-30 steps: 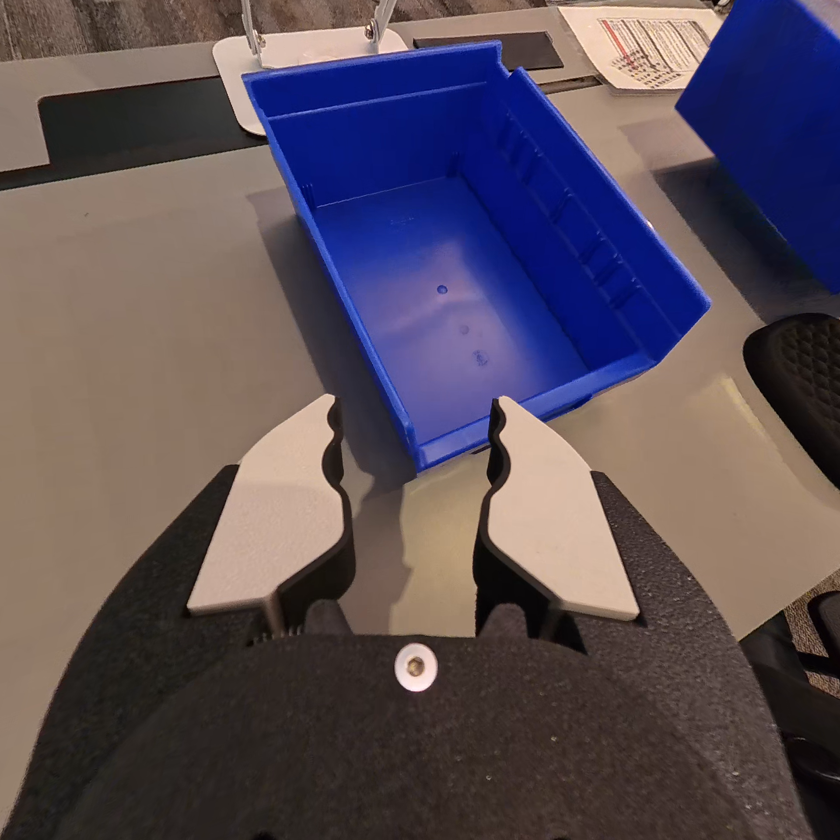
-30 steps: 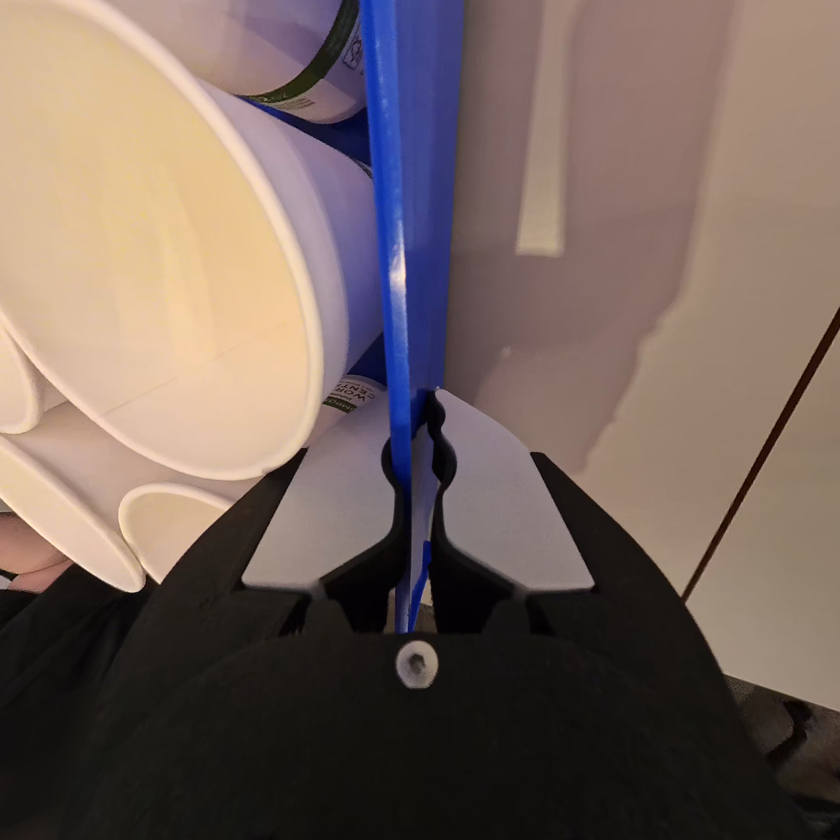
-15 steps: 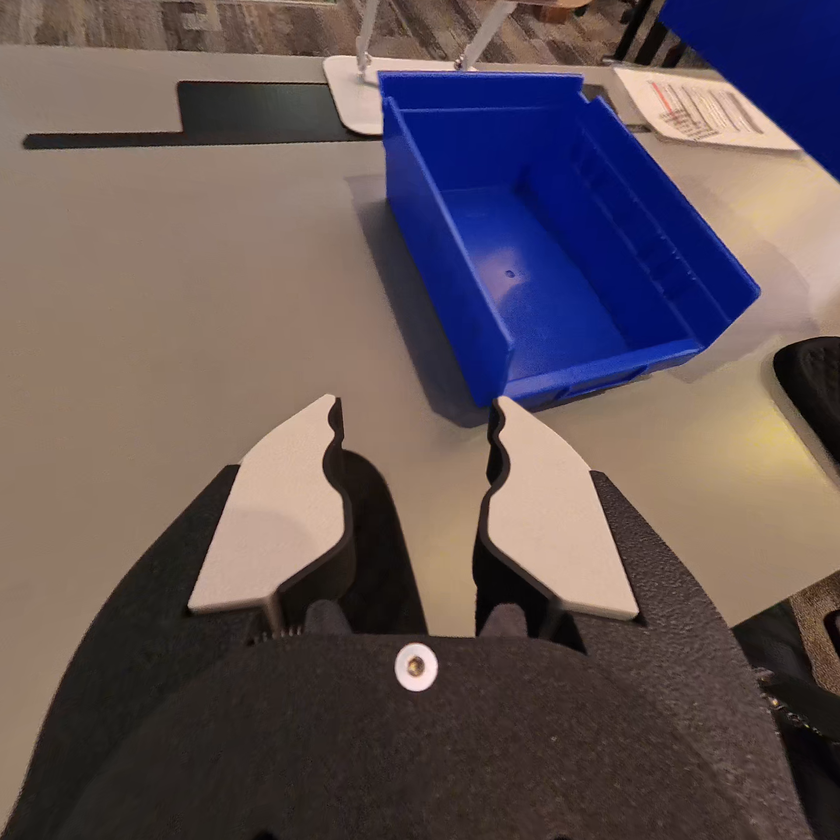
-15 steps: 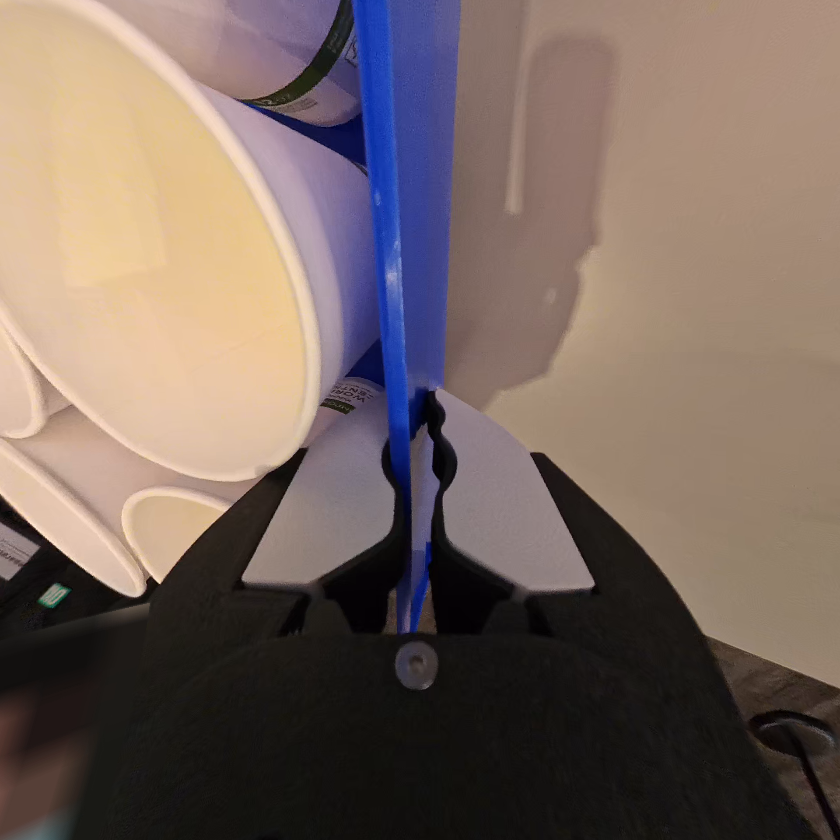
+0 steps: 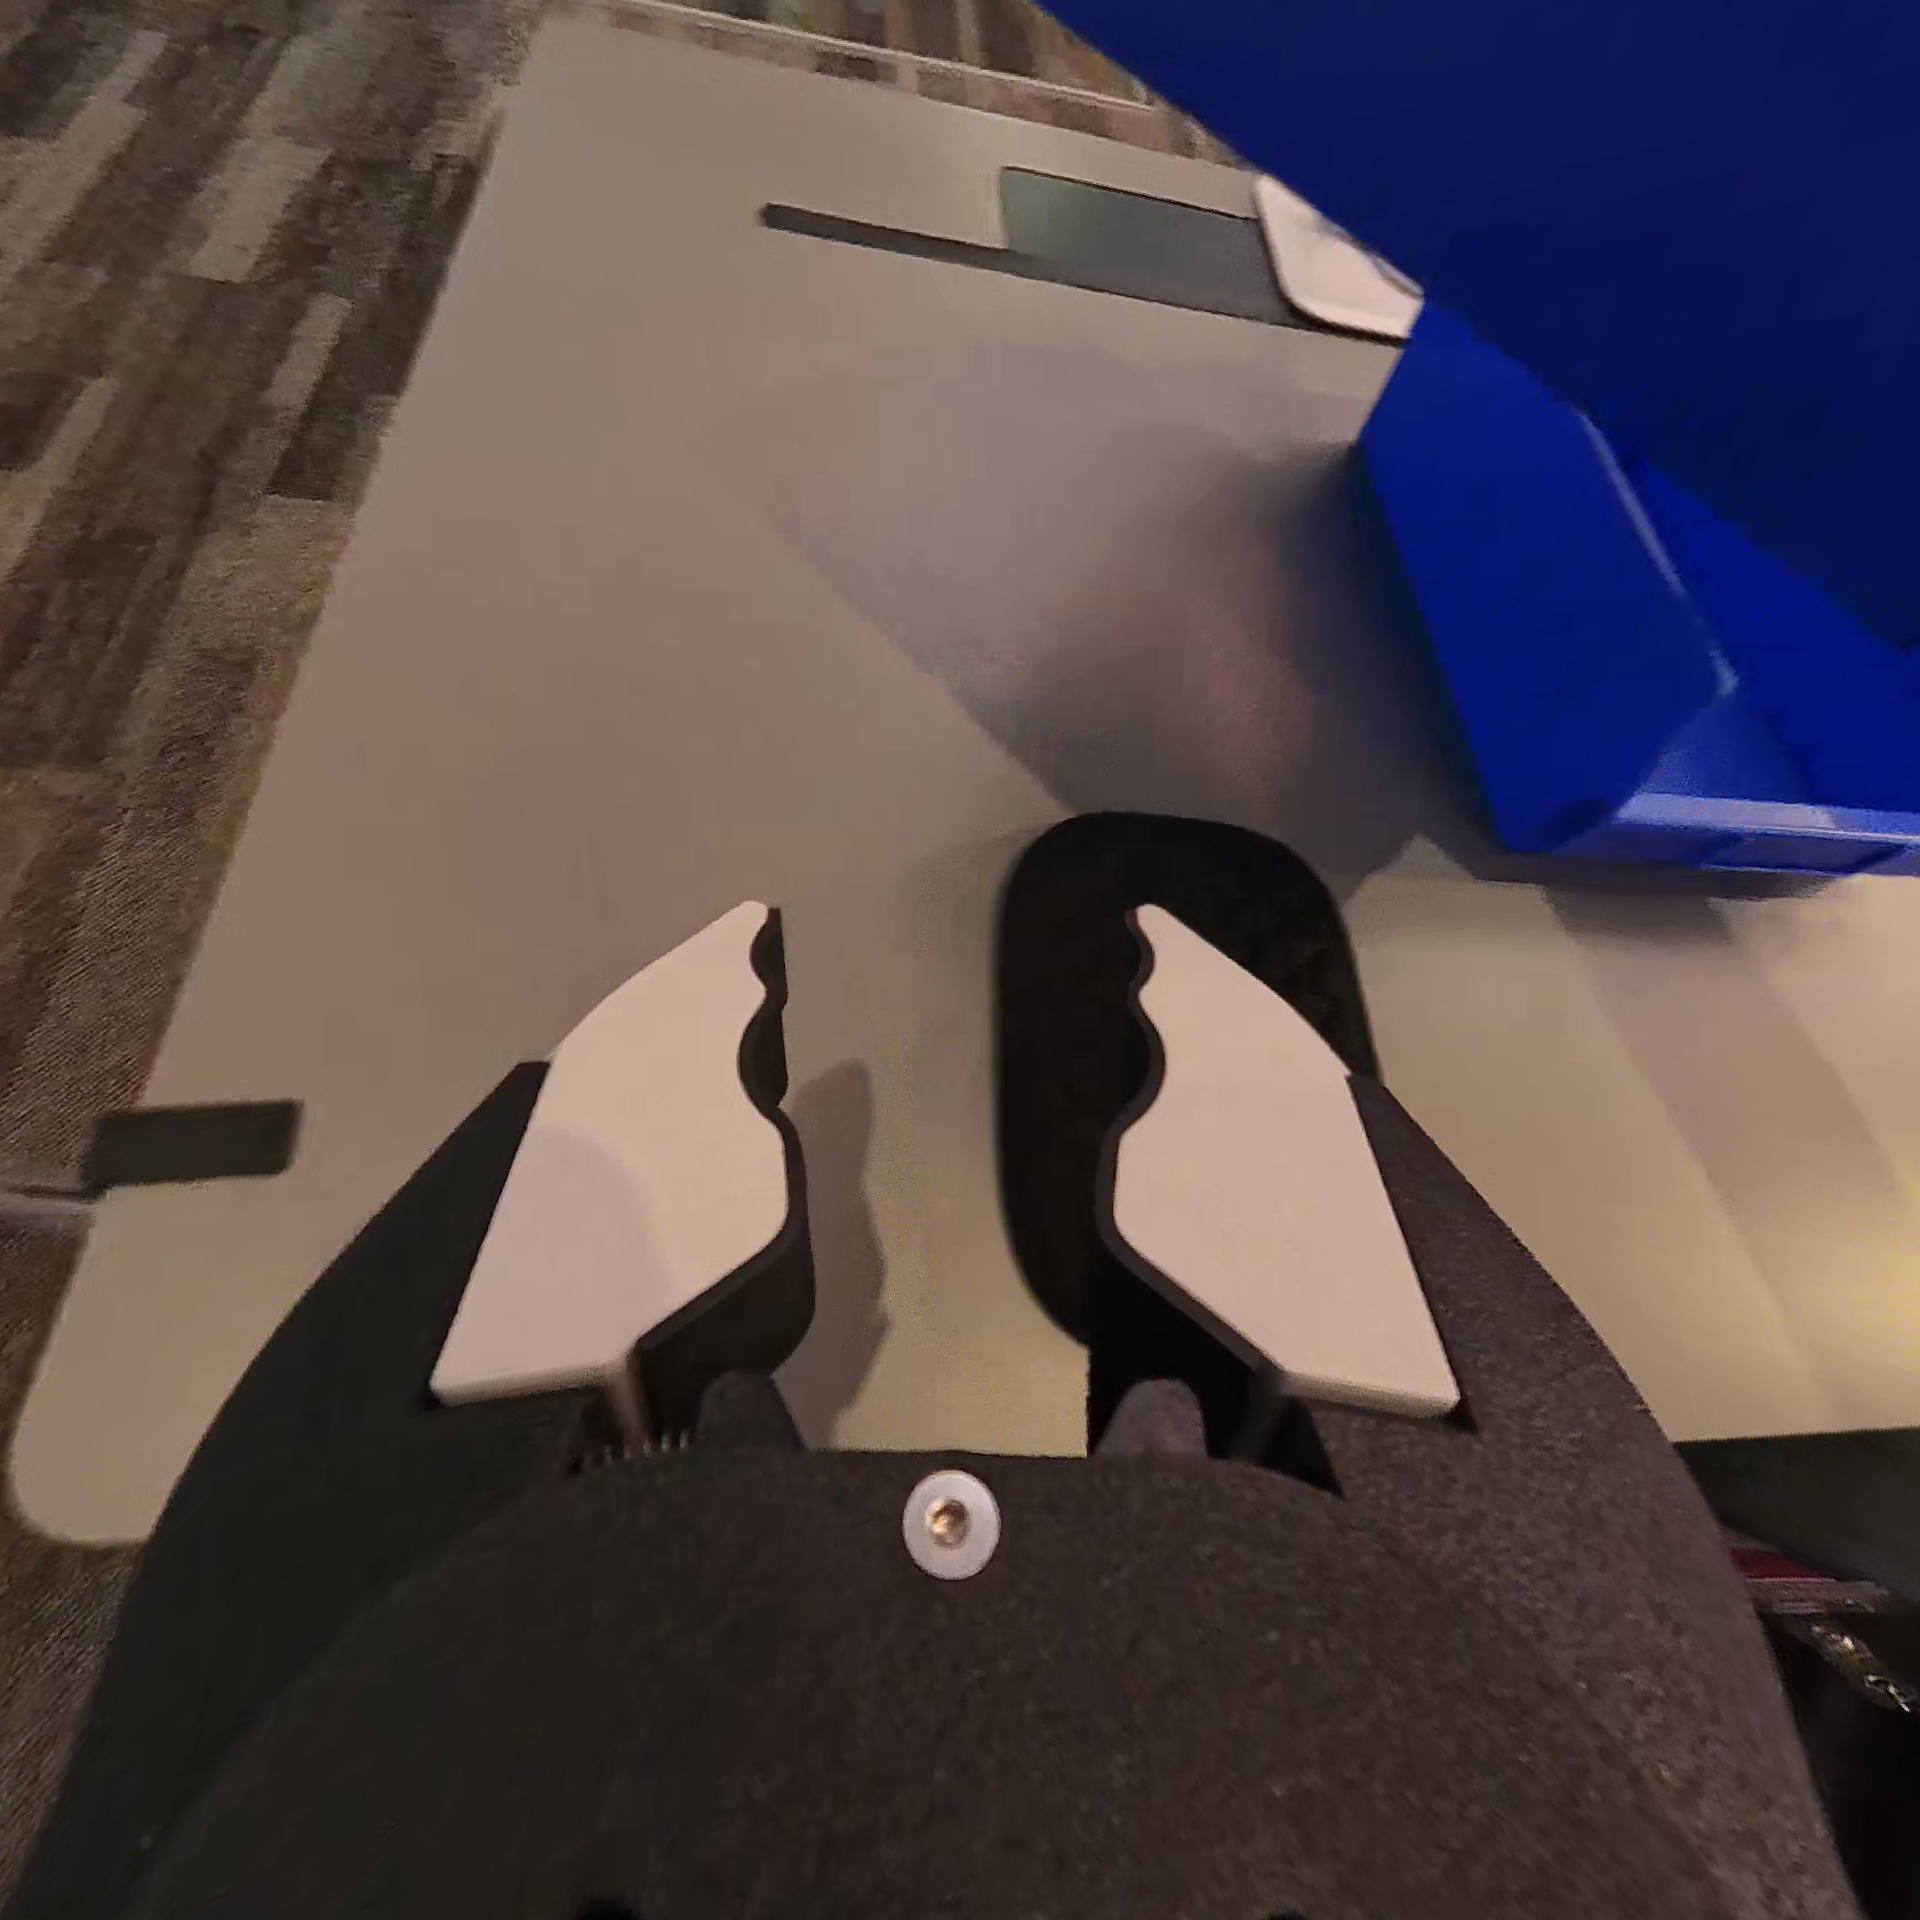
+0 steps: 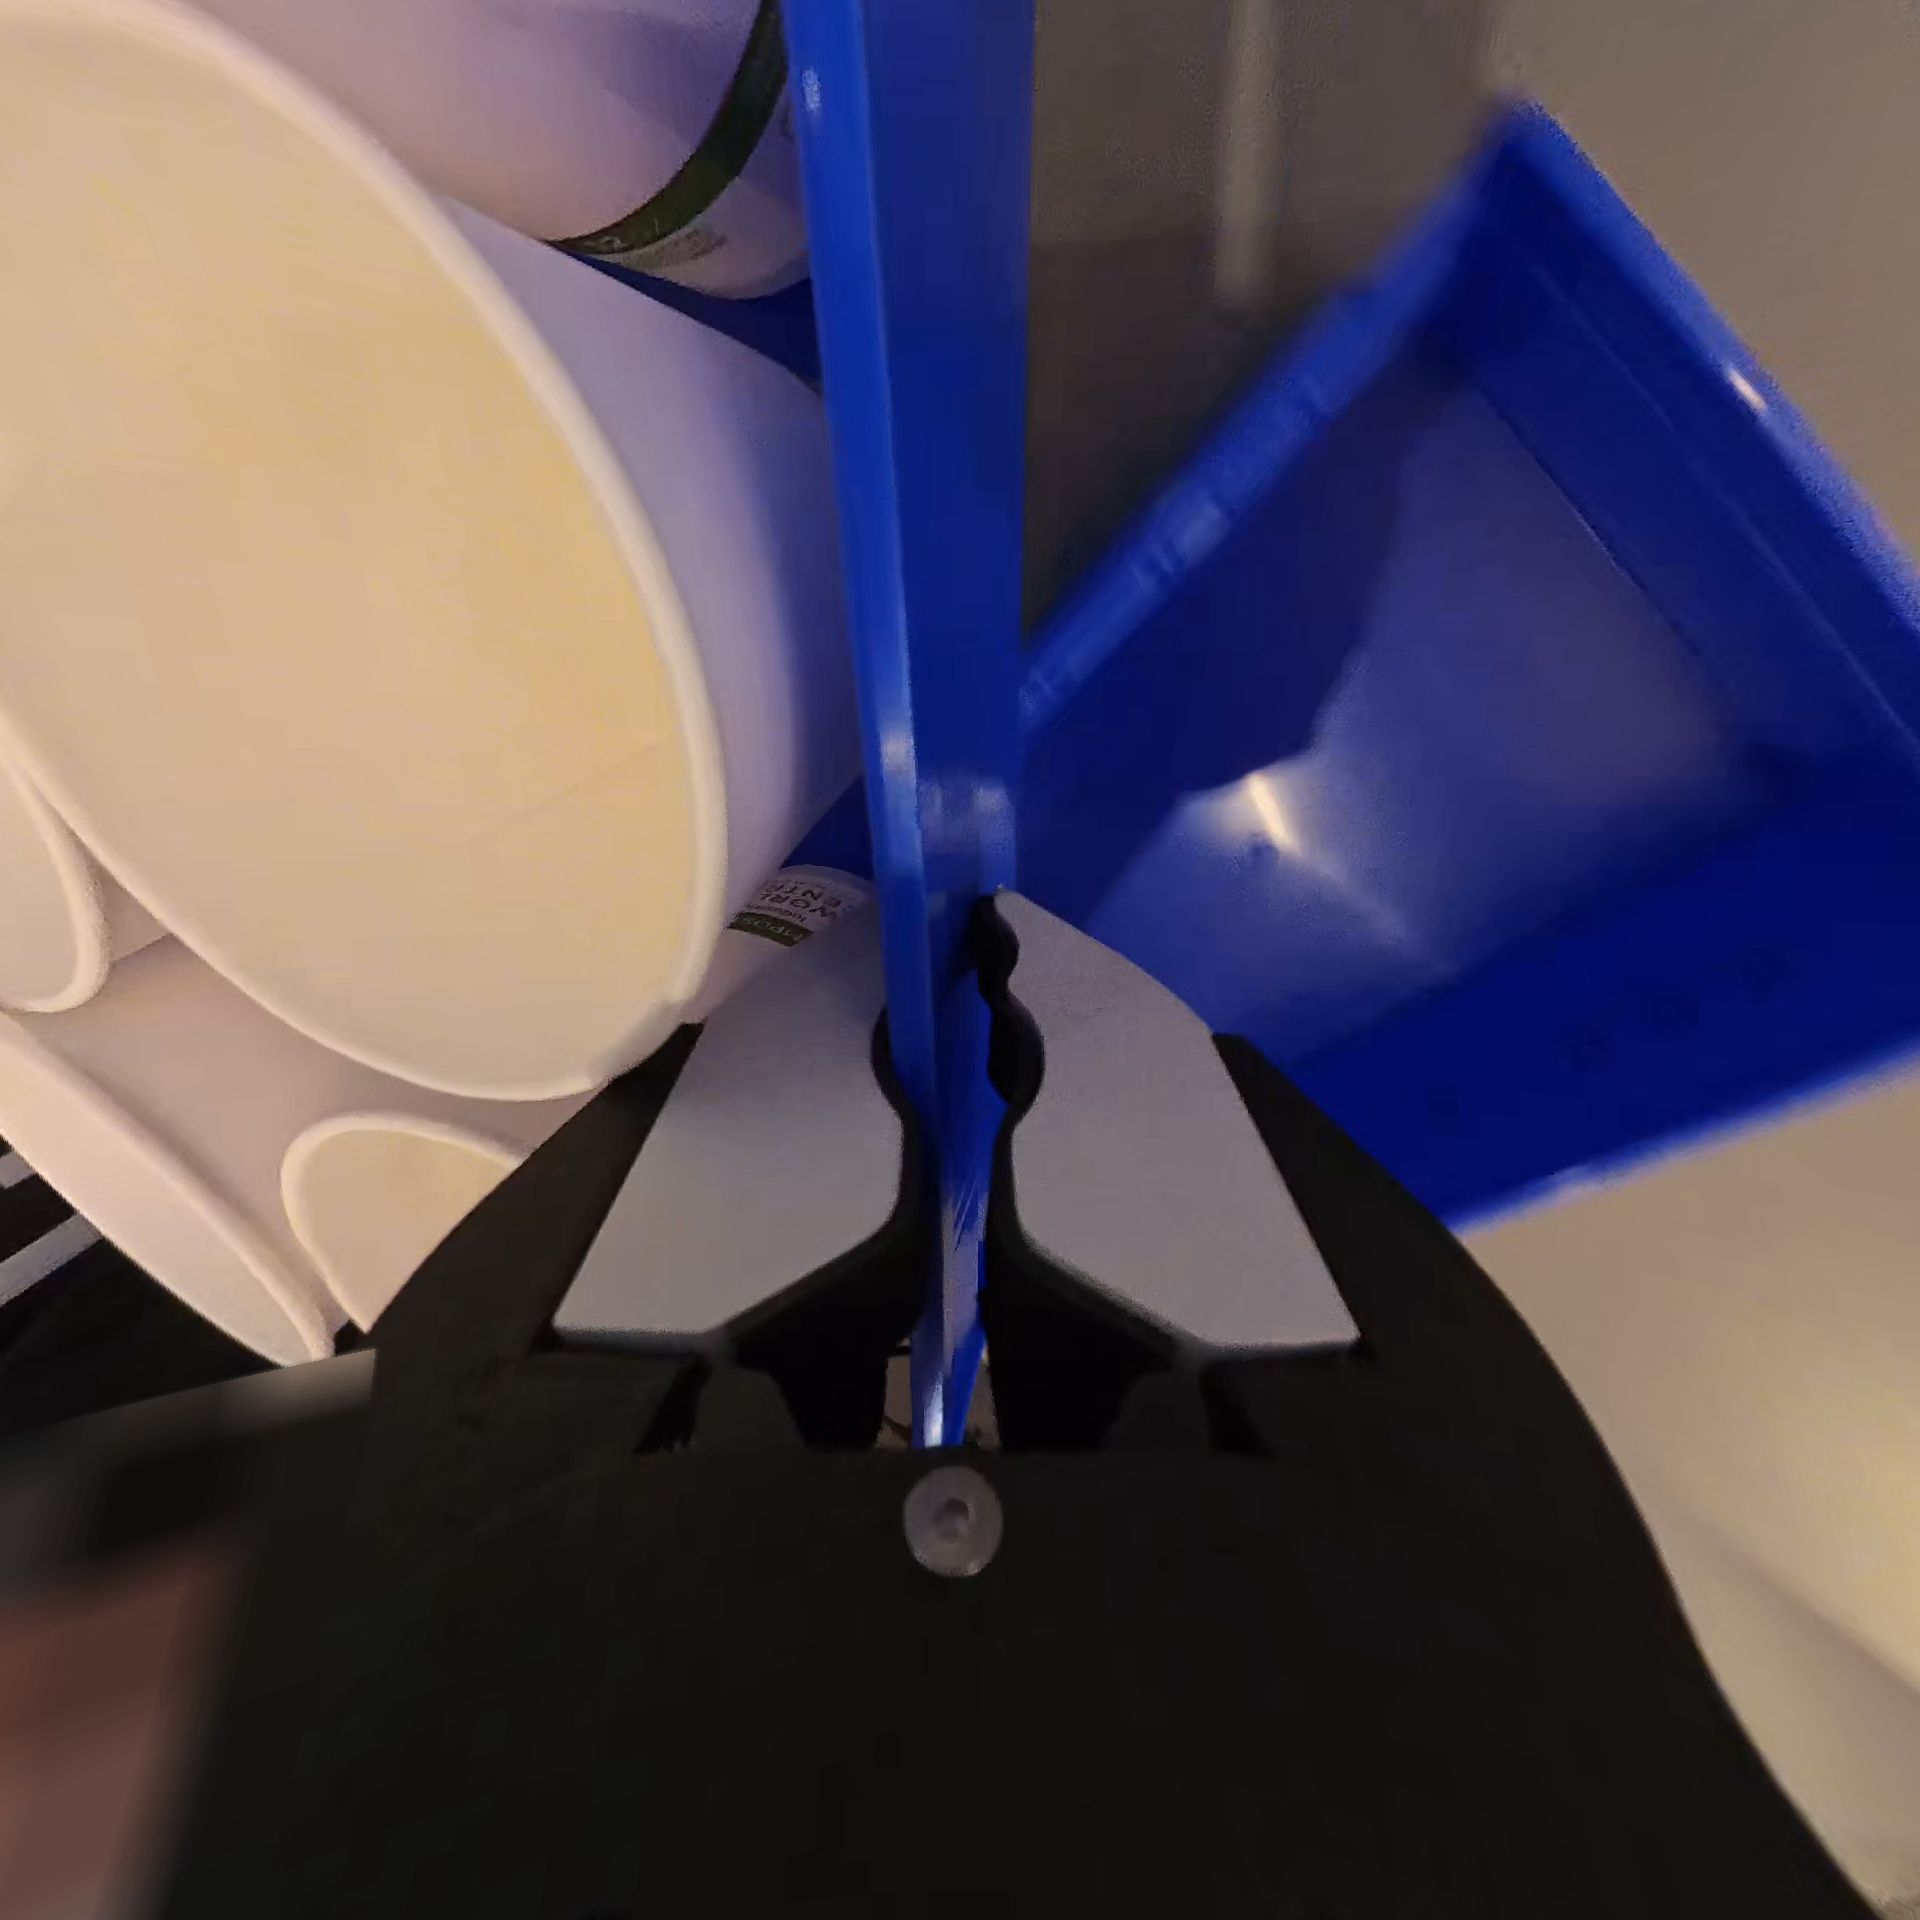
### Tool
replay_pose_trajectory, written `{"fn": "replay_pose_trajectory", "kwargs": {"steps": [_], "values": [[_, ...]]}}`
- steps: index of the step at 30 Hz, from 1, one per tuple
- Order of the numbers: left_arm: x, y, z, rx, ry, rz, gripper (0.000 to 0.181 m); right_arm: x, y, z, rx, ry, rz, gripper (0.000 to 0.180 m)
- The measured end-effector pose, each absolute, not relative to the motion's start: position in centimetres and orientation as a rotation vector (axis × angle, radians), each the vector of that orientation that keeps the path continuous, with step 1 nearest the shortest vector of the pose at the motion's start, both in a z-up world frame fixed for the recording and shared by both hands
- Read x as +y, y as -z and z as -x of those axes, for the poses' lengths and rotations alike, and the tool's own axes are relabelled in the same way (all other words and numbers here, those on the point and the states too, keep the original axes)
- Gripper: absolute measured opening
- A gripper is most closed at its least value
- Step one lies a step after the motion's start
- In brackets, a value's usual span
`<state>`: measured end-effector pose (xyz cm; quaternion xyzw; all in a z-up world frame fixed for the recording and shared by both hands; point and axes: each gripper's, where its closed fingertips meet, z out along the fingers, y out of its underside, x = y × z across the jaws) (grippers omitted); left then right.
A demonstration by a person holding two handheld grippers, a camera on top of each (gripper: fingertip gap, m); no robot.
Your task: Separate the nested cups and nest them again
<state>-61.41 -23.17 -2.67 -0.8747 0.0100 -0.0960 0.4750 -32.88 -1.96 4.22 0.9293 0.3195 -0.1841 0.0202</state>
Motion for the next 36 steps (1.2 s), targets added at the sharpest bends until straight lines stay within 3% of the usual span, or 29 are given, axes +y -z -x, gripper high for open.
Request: {"fn": "replay_pose_trajectory", "kwargs": {"steps": [7, 13, 18, 28, 36], "values": [[-24.8, 2.9, 67.1, -0.111, 0.174, 2.122, 0.061, 0.5, 0.8, 47.6, 1.178, 0.605, -2.831, 0.007], [-24.4, 4.1, 68.5, -0.166, 0.208, 2.112, 0.06, 1.5, 6.0, 53.6, 1.164, 0.619, -2.849, 0.007], [-21.6, 4.6, 66.5, -0.145, 0.314, 2.089, 0.061, 1.8, 8.8, 54.7, 1.084, 0.547, -2.922, 0.006], [-15.1, 7.6, 63.1, -0.046, 0.126, 2.195, 0.067, 1.0, 10.1, 54.2, 0.974, 0.615, -2.962, 0.012], [-13.5, 9.8, 64.7, -0.086, 0.059, 2.21, 0.053, 1.1, 7.3, 53.1, 1.048, 0.741, -2.998, 0.012]]}}
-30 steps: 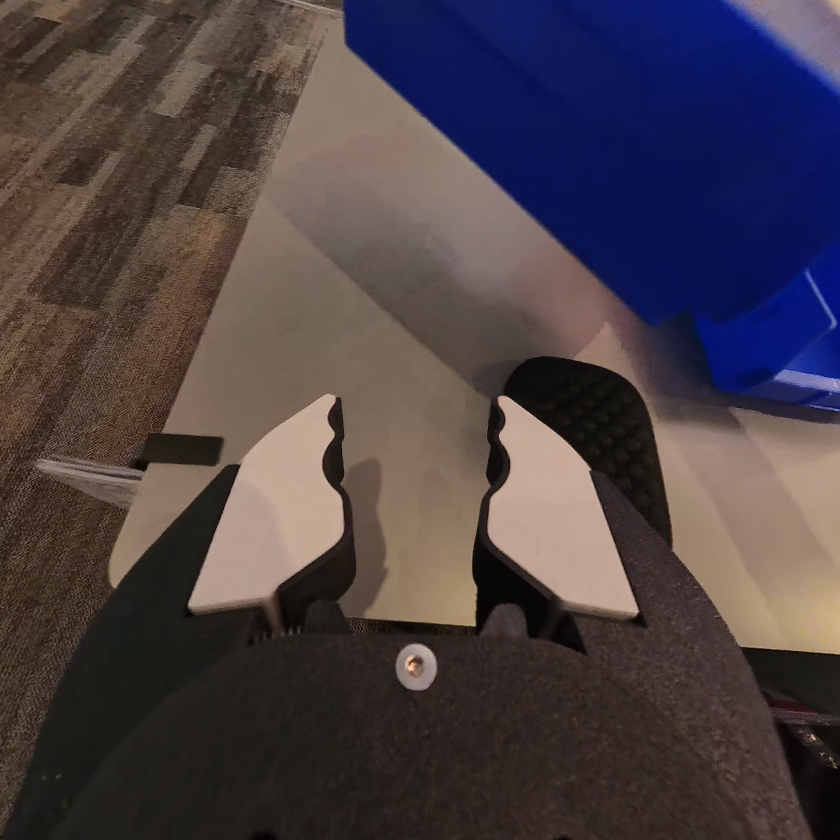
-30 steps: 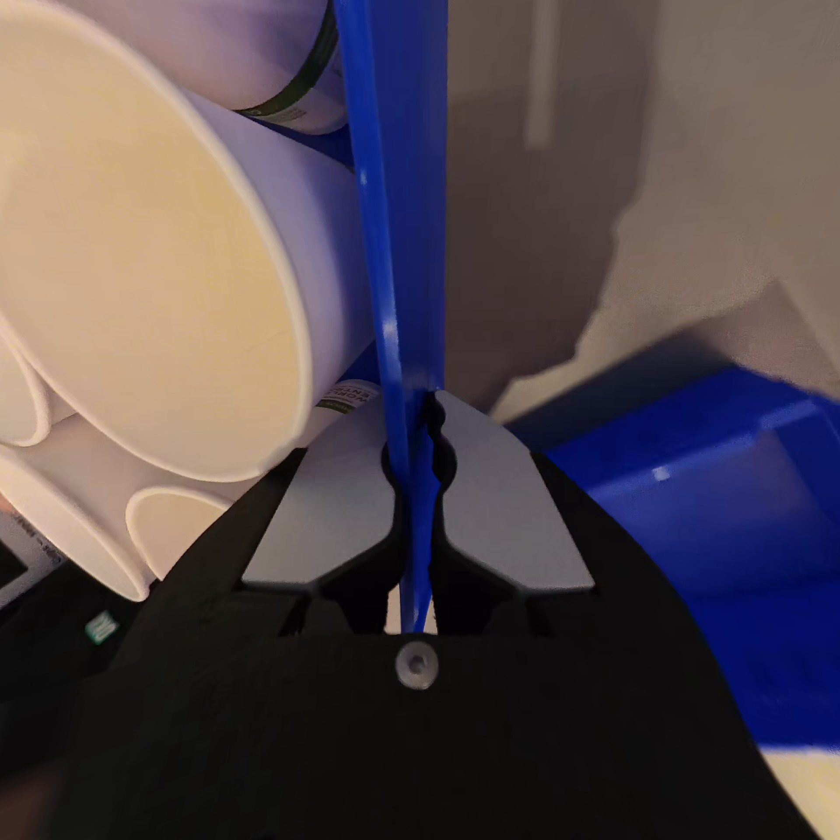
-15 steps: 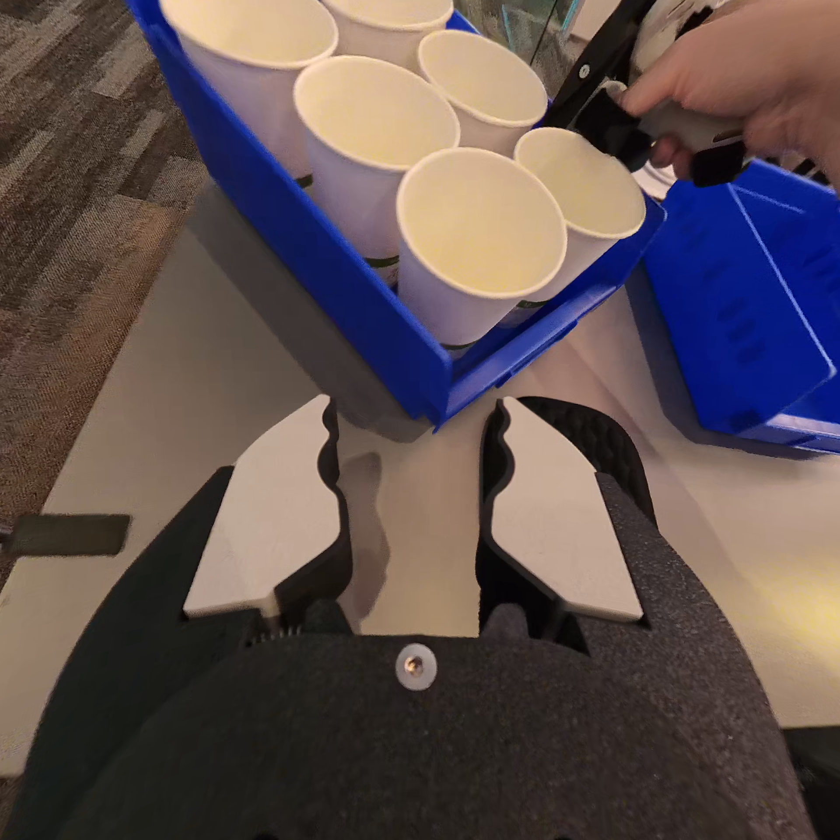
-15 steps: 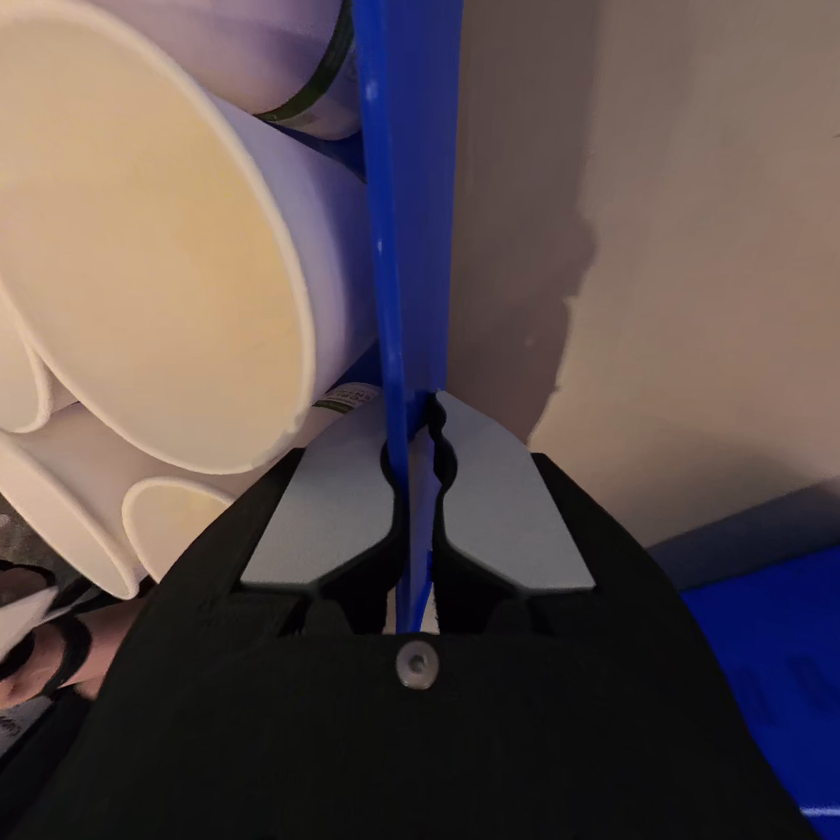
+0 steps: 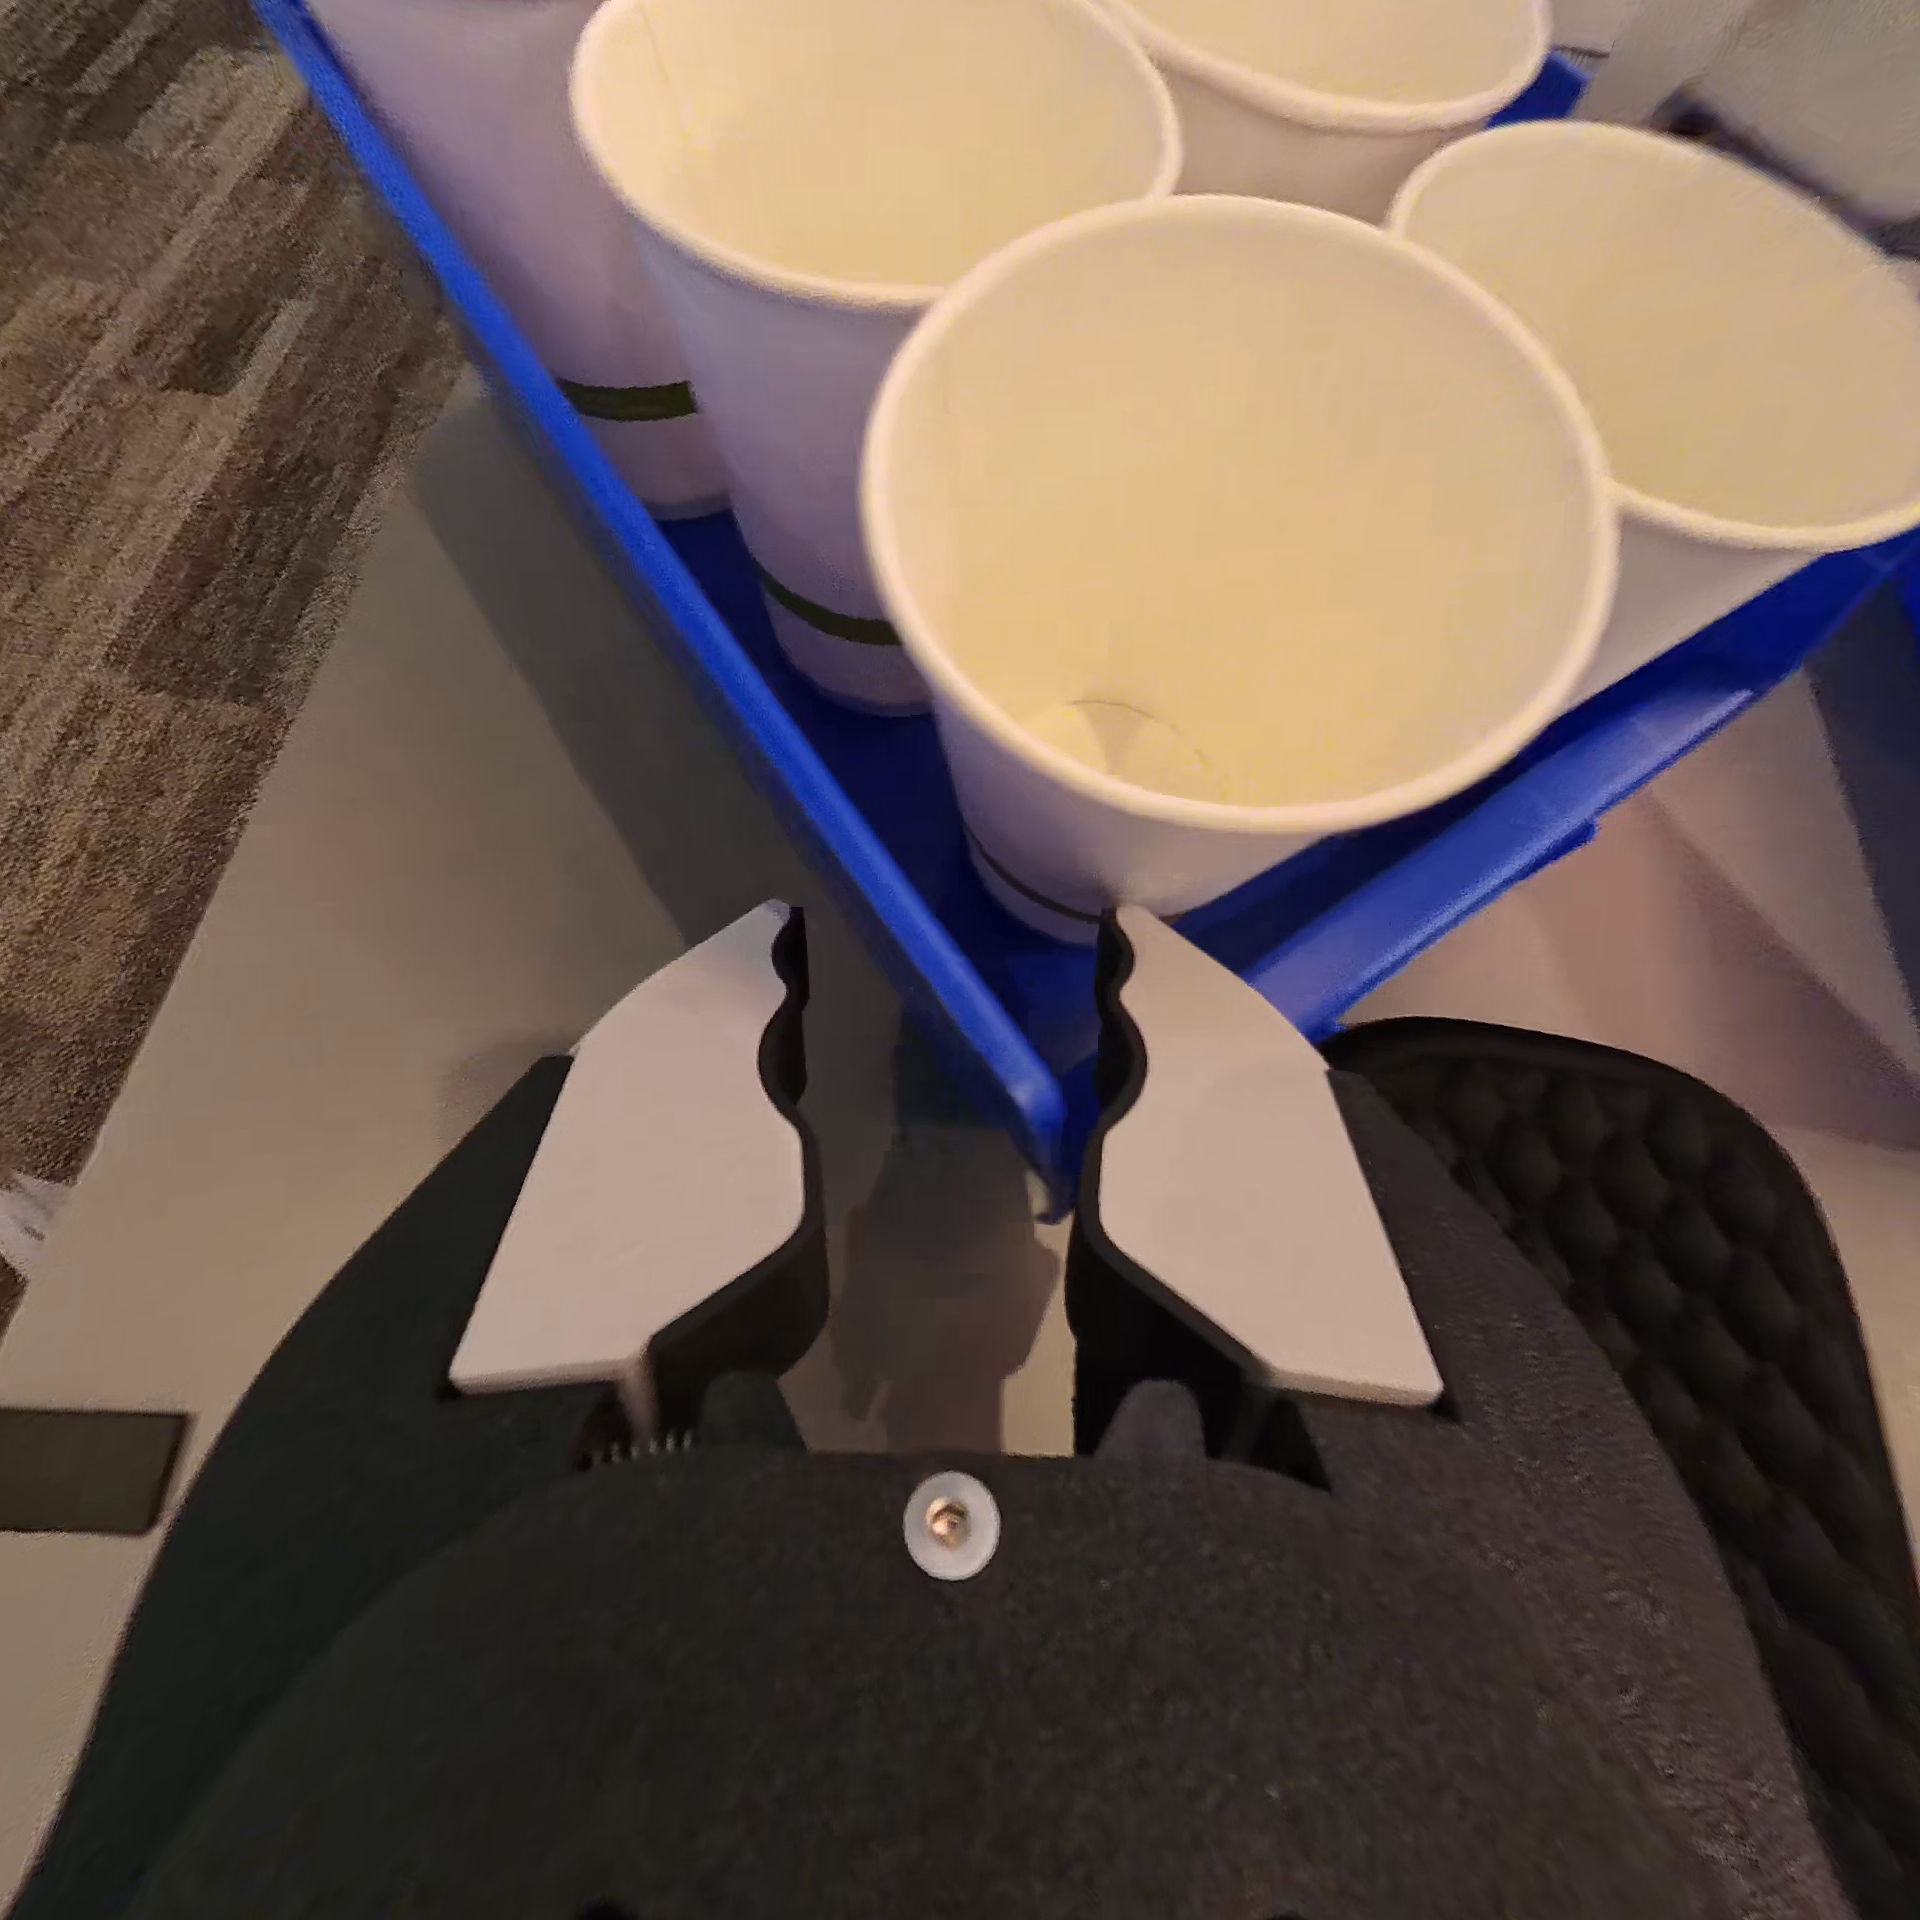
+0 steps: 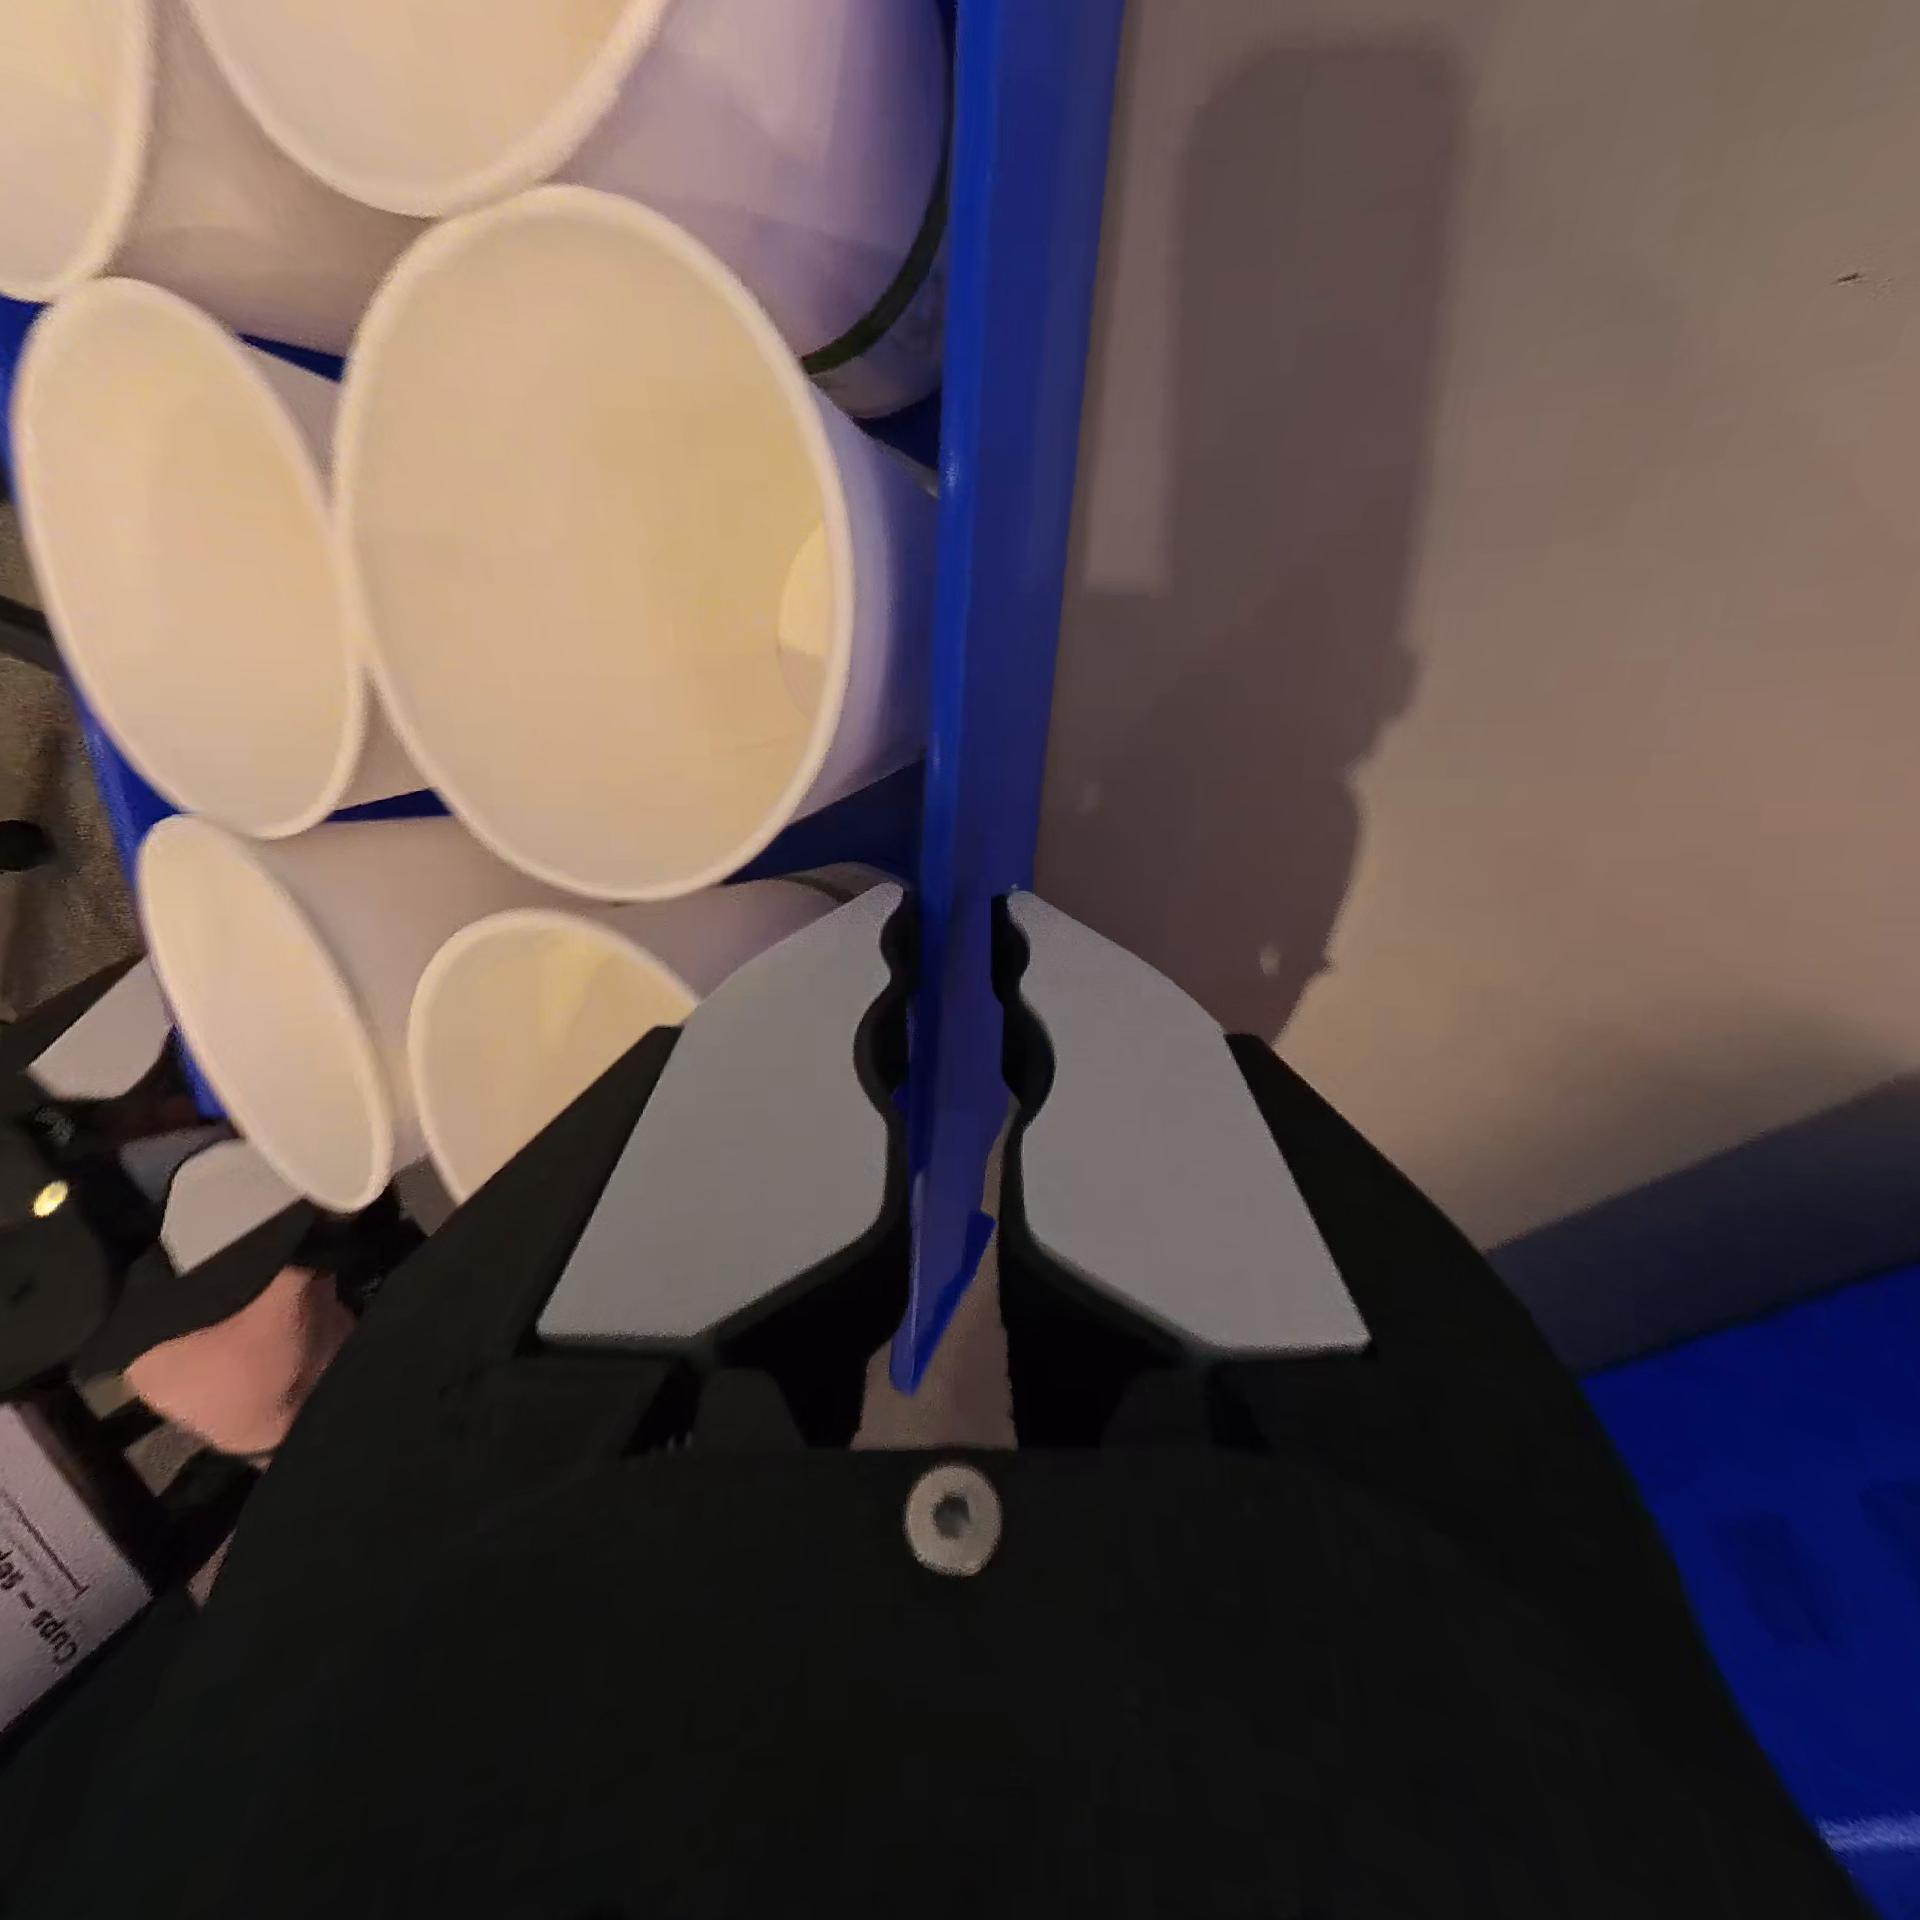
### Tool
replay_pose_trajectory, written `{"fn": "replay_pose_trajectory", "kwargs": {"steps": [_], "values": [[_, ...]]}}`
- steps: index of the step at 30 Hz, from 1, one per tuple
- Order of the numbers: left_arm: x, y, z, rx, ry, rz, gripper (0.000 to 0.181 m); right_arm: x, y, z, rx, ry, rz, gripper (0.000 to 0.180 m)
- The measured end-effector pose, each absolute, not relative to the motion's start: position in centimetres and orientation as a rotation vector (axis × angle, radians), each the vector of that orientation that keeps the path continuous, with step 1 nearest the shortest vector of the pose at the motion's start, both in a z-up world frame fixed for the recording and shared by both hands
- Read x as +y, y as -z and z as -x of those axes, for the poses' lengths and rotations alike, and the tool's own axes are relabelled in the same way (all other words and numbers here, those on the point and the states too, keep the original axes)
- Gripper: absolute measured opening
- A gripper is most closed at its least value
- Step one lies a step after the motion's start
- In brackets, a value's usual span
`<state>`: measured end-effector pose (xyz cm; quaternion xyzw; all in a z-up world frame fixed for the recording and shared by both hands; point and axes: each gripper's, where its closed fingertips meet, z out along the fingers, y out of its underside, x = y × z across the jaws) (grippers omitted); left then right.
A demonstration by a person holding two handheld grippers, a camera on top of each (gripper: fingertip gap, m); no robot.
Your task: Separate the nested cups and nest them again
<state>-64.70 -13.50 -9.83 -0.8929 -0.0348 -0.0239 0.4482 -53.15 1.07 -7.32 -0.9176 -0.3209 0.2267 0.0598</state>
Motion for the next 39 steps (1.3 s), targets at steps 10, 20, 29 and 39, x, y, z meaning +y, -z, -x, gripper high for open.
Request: {"fn": "replay_pose_trajectory", "kwargs": {"steps": [10, 20, 29, 39], "values": [[-13.1, 9.6, 68.3, -0.025, 0.053, 2.194, 0.028, -0.4, -0.5, 48.7, -1.107, -0.763, 2.365, 0.012], [-10.3, 9.6, 71.5, 0.42, 0.139, 2.213, 0.024, -4.8, -5.0, 37.5, -1.143, -0.582, 1.963, 0.009], [-8.7, 9.6, 74.4, 0.623, 0.234, 2.213, 0.019, -4.6, -5.6, 21.3, -0.857, -0.15, 1.847, 0.03], [-8.2, 9.6, 74.7, 0.6, 0.231, 2.233, 0.017, -5.2, -4.2, 14.8, -0.518, -0.598, 1.81, 0.034]]}}
